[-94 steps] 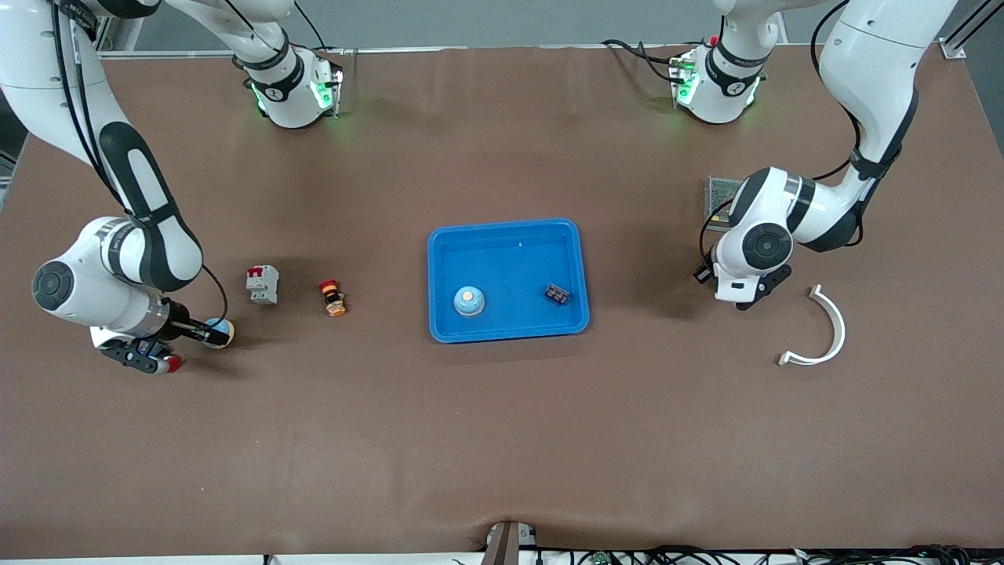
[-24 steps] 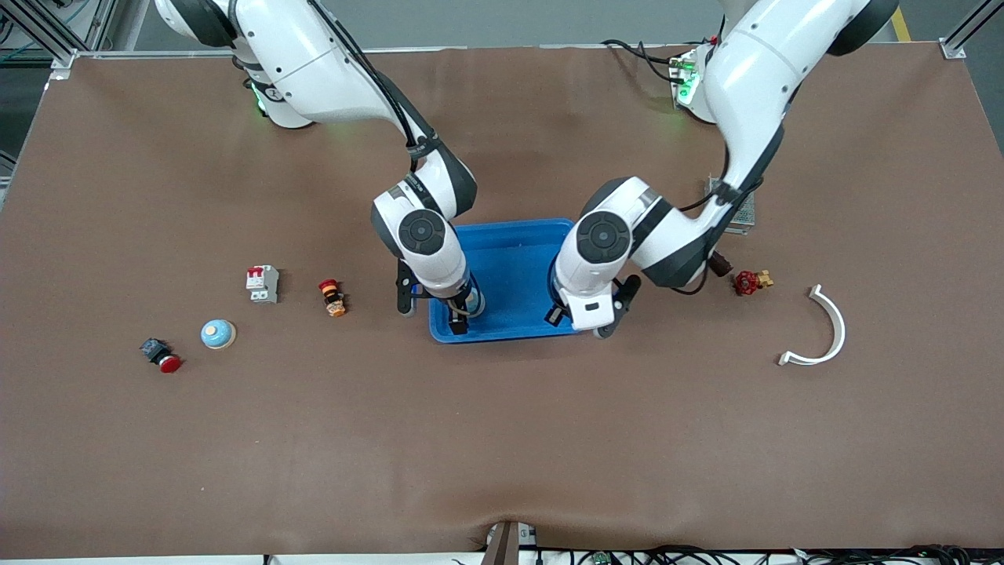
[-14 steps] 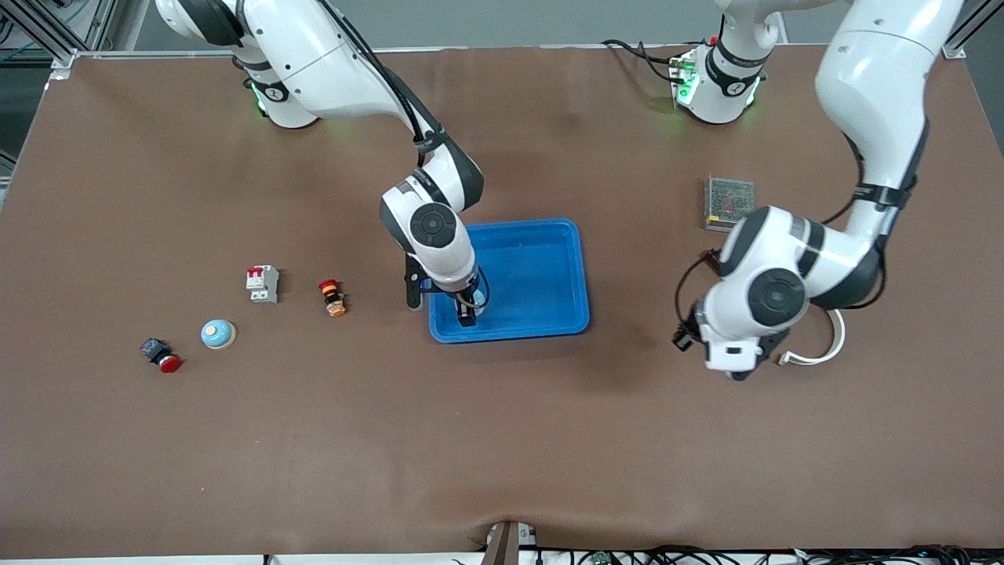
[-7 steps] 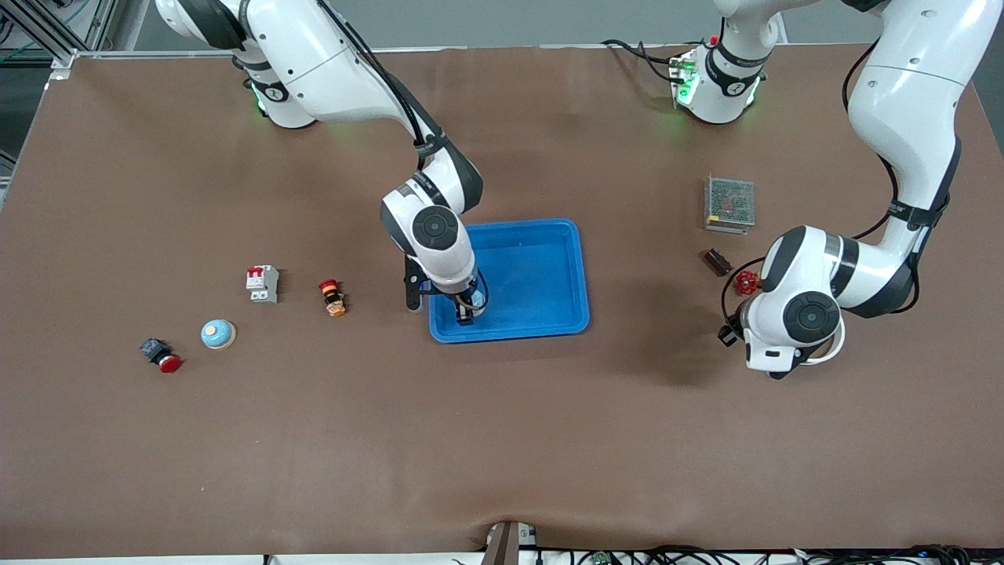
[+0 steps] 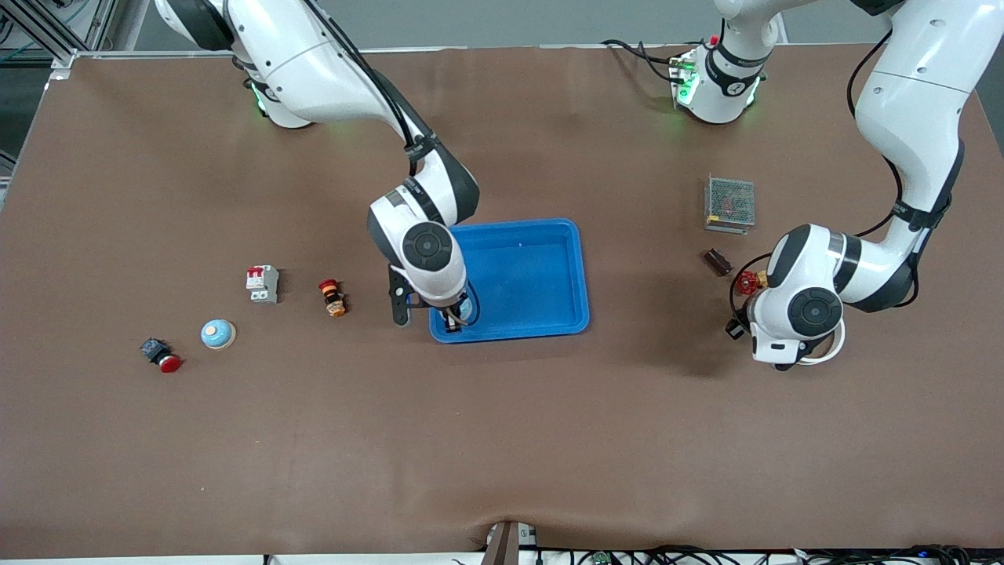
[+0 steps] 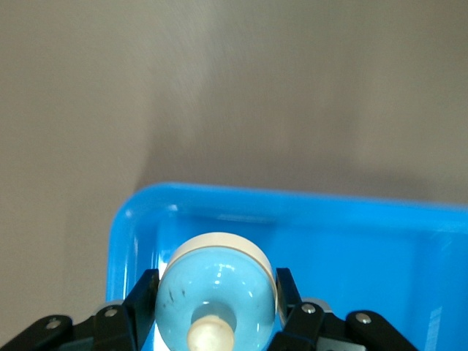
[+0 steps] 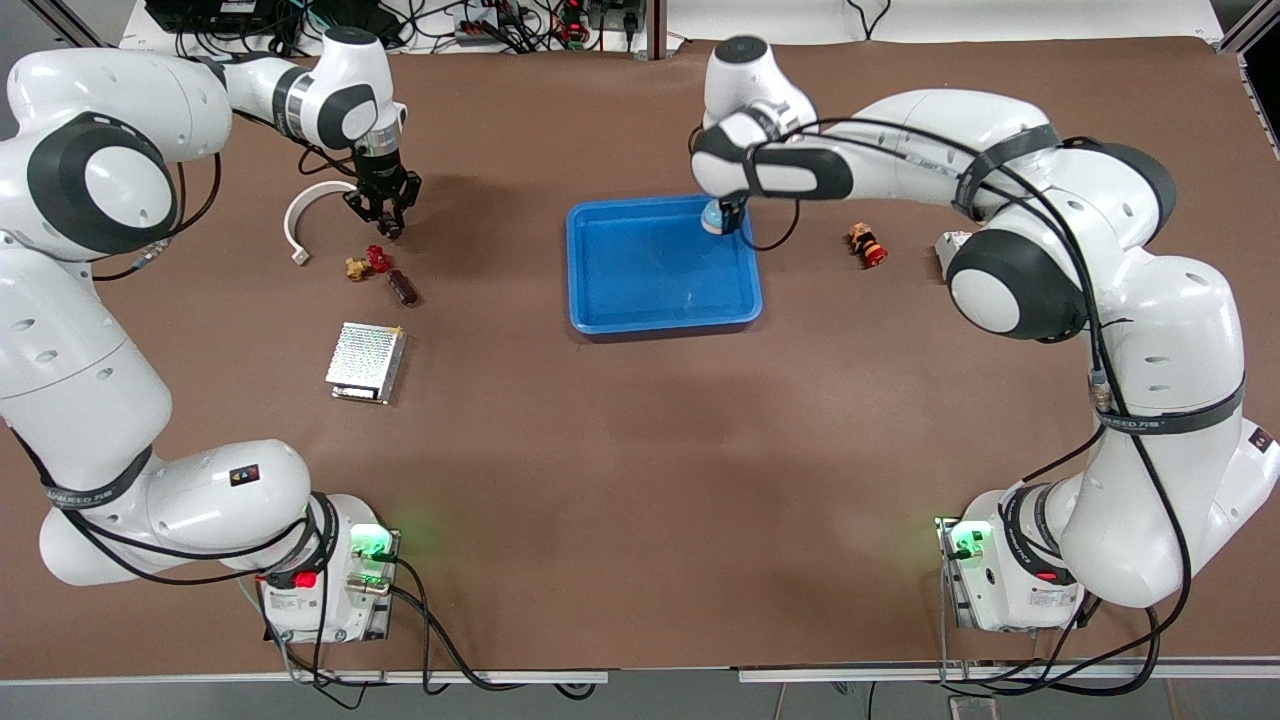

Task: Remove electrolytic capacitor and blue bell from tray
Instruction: 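Carry the capacitor with the left gripper while the right gripper carries the bell, then release the capacitor with the left gripper while the right gripper releases the bell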

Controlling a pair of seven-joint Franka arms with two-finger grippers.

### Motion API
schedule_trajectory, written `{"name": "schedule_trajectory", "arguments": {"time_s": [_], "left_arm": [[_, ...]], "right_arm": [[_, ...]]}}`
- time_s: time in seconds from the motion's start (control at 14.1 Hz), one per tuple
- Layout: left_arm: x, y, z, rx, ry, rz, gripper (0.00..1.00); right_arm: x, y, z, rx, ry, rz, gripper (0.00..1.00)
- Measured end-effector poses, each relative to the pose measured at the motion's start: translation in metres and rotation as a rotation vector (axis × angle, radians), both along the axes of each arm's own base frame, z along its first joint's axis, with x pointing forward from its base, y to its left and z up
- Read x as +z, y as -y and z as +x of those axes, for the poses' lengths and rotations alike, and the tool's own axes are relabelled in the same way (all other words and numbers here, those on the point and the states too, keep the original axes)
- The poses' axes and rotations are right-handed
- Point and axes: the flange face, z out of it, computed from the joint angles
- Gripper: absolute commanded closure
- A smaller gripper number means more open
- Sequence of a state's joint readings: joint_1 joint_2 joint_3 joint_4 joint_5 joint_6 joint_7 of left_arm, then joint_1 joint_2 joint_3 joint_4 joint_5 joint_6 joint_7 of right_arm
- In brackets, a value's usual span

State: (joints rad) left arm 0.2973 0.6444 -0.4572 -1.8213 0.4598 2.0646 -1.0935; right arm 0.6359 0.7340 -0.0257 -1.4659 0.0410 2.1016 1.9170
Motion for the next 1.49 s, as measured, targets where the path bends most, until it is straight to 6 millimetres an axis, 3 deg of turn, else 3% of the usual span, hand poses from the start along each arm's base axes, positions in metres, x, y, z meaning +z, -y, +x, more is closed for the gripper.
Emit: {"name": "schedule_trajectory", "arguments": {"time_s": [0.36,0.43,0.57,0.64,0.85,1.0,1.21,1.49], "left_arm": [[-0.004,0.013,-0.002,-0.013,0.002,-0.011,1.00],[-0.005,0.015,-0.002,-0.015,0.000,-0.012,0.75],[-0.006,0.015,-0.002,-0.014,0.000,-0.014,0.09],[-0.006,0.015,-0.002,-0.016,0.001,-0.016,0.00],[0.001,0.026,0.002,-0.028,0.022,-0.031,0.00],[0.019,0.036,0.013,-0.036,0.061,-0.046,0.00],[0.066,0.042,0.035,-0.085,0.149,-0.064,0.00],[0.129,0.038,0.053,-0.228,0.238,-0.068,0.00]], "right_arm": [[0.025,0.051,0.025,0.450,-0.122,0.021,1.00],[0.027,0.064,0.031,0.516,-0.130,0.030,1.00],[0.031,0.093,0.045,0.619,-0.137,0.044,1.00],[0.032,0.109,0.051,0.664,-0.139,0.051,1.00],[0.030,0.159,0.050,0.778,-0.067,0.073,1.00],[0.020,0.196,0.029,0.845,-0.034,0.080,1.00],[0.013,0.223,0.005,0.903,-0.057,0.056,1.00],[0.012,0.247,0.008,0.976,-0.031,0.049,1.00]]}}
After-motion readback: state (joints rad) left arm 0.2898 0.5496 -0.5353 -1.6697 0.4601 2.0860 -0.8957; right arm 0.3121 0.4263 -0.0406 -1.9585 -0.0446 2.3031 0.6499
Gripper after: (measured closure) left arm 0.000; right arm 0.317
